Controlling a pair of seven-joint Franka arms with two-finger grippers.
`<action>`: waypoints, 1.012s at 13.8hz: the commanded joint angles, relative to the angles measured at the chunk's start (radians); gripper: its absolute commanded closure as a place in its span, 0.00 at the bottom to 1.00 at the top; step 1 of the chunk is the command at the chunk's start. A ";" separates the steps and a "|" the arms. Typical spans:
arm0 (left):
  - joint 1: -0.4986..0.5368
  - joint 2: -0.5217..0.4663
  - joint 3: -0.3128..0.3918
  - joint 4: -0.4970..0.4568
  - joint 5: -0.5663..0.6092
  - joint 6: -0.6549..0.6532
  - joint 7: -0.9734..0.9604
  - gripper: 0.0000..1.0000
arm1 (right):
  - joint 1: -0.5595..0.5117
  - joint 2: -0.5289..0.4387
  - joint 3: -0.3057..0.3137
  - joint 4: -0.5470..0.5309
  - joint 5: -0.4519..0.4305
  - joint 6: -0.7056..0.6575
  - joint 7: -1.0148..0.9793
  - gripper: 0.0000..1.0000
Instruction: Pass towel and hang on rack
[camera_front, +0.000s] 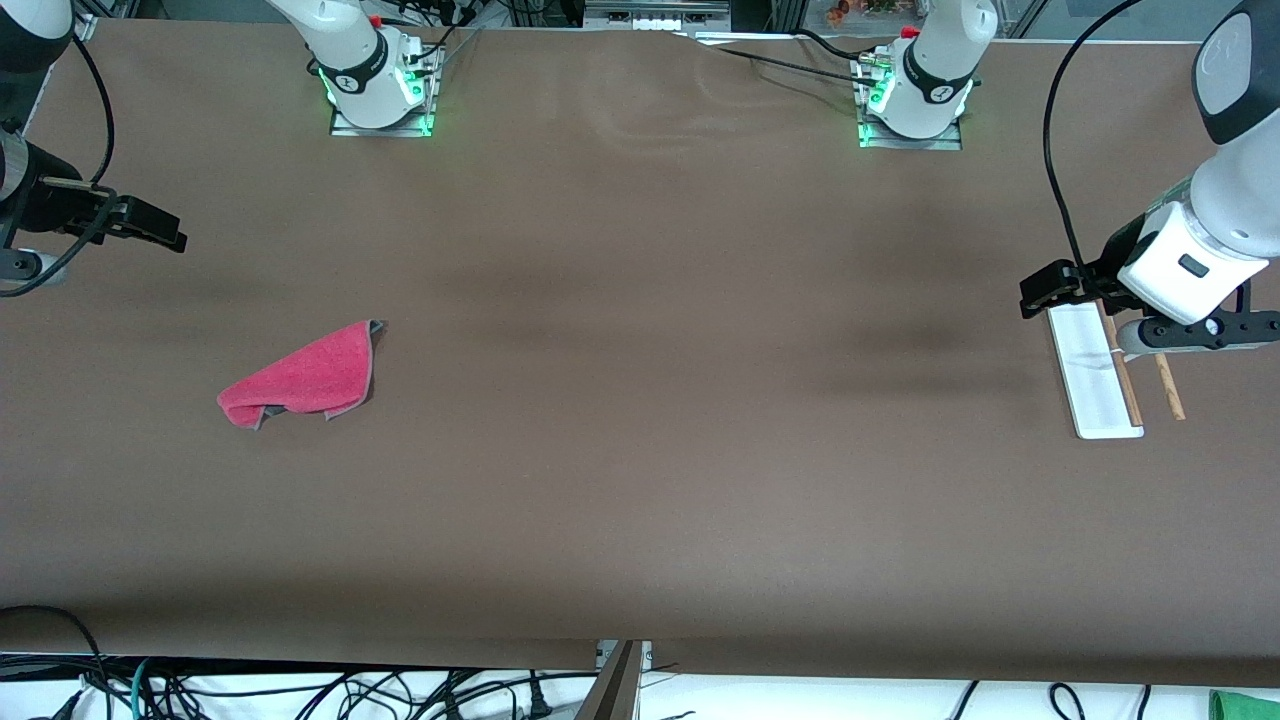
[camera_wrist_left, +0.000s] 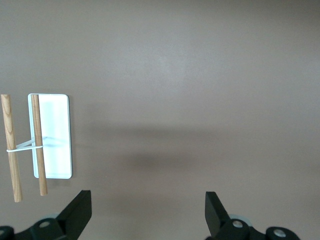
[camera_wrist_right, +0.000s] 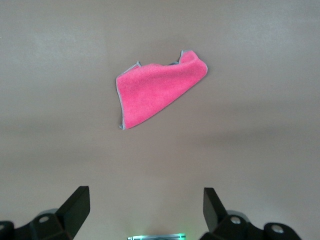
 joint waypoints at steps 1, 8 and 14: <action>-0.001 -0.007 0.000 -0.004 -0.005 0.003 0.022 0.00 | -0.013 -0.002 0.011 0.007 0.013 0.002 -0.013 0.00; -0.005 -0.005 0.000 -0.004 -0.005 0.004 0.022 0.00 | -0.013 -0.002 0.011 0.008 0.013 0.002 -0.010 0.00; -0.007 -0.005 0.000 -0.005 -0.005 0.001 0.022 0.00 | -0.013 0.024 0.011 0.011 0.013 0.000 -0.016 0.00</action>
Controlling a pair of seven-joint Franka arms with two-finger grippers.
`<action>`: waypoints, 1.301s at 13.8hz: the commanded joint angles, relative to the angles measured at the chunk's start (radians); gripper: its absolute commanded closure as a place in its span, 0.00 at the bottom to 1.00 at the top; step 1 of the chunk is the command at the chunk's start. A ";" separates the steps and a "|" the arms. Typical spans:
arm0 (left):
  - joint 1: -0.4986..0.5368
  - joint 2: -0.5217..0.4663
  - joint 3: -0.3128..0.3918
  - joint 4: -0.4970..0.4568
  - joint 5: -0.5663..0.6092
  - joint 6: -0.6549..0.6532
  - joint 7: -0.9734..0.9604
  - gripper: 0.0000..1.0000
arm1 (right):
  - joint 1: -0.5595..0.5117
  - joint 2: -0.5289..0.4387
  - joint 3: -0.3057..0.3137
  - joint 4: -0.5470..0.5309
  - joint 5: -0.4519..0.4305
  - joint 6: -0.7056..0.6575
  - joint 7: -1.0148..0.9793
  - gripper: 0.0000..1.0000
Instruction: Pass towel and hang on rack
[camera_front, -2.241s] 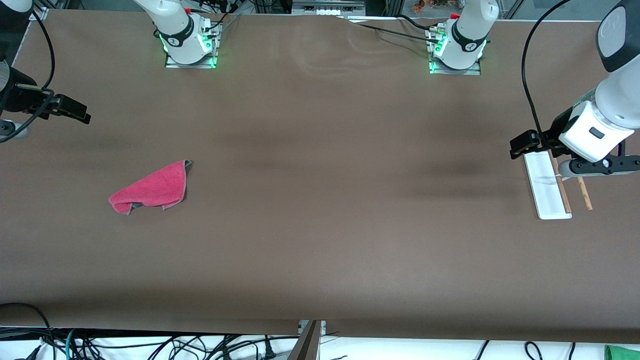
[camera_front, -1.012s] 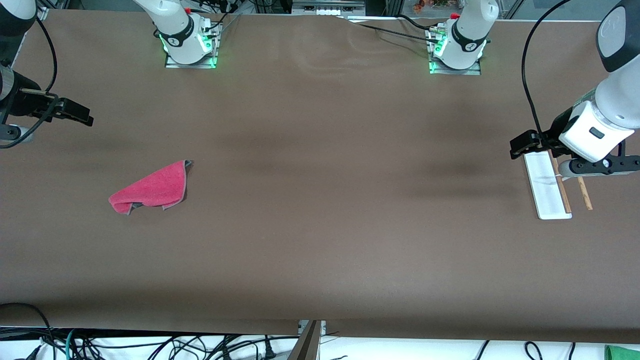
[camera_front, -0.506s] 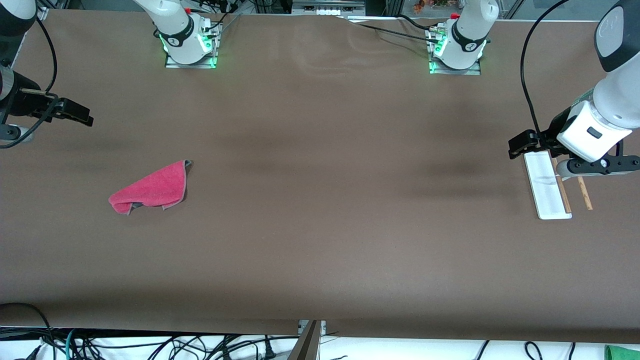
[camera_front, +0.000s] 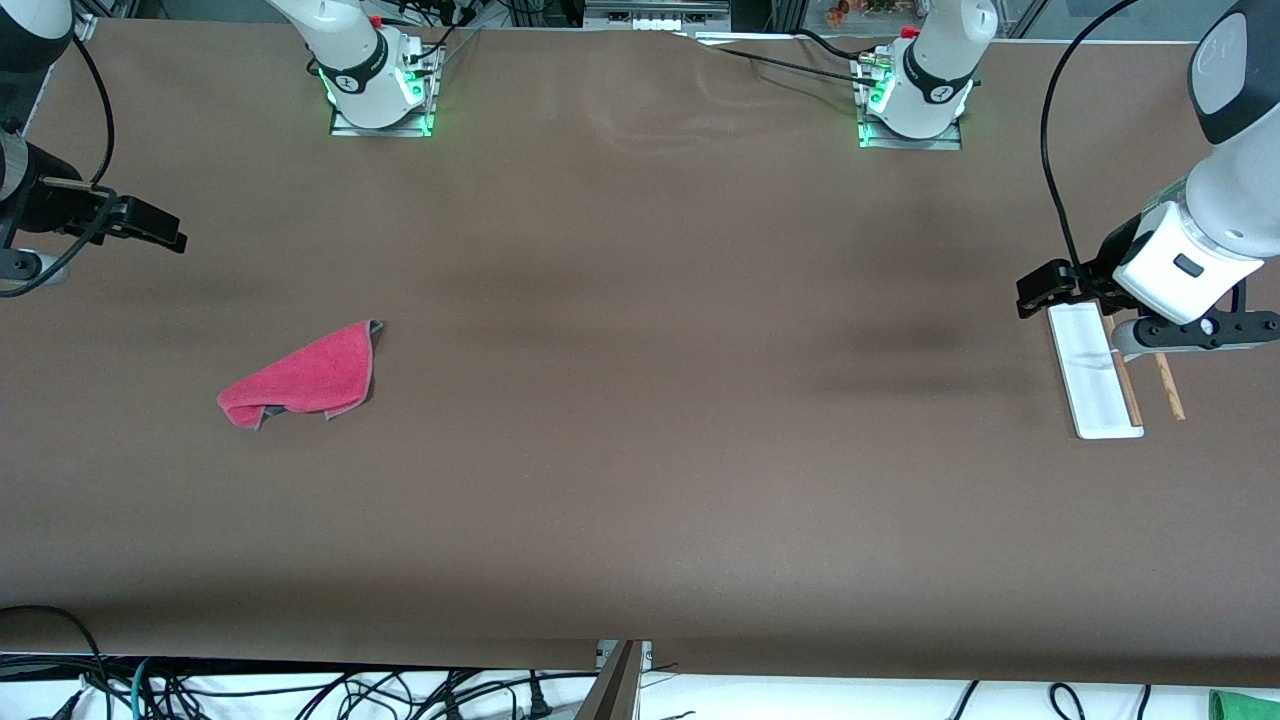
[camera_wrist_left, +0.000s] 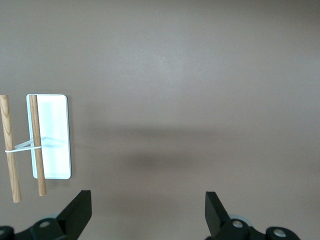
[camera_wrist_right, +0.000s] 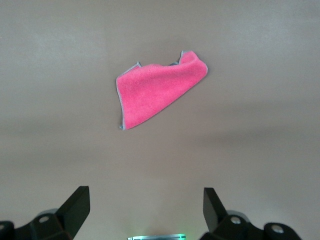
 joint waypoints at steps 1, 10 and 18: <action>-0.004 -0.005 0.003 -0.004 -0.003 0.001 0.022 0.00 | -0.013 0.026 0.011 0.011 0.013 0.000 -0.028 0.00; -0.005 -0.004 0.003 -0.005 -0.003 -0.003 0.019 0.00 | -0.021 0.390 0.008 0.184 -0.065 0.035 -0.355 0.00; -0.005 -0.004 0.001 -0.005 -0.002 -0.014 0.020 0.00 | -0.056 0.613 -0.048 0.224 -0.079 0.419 -0.533 0.00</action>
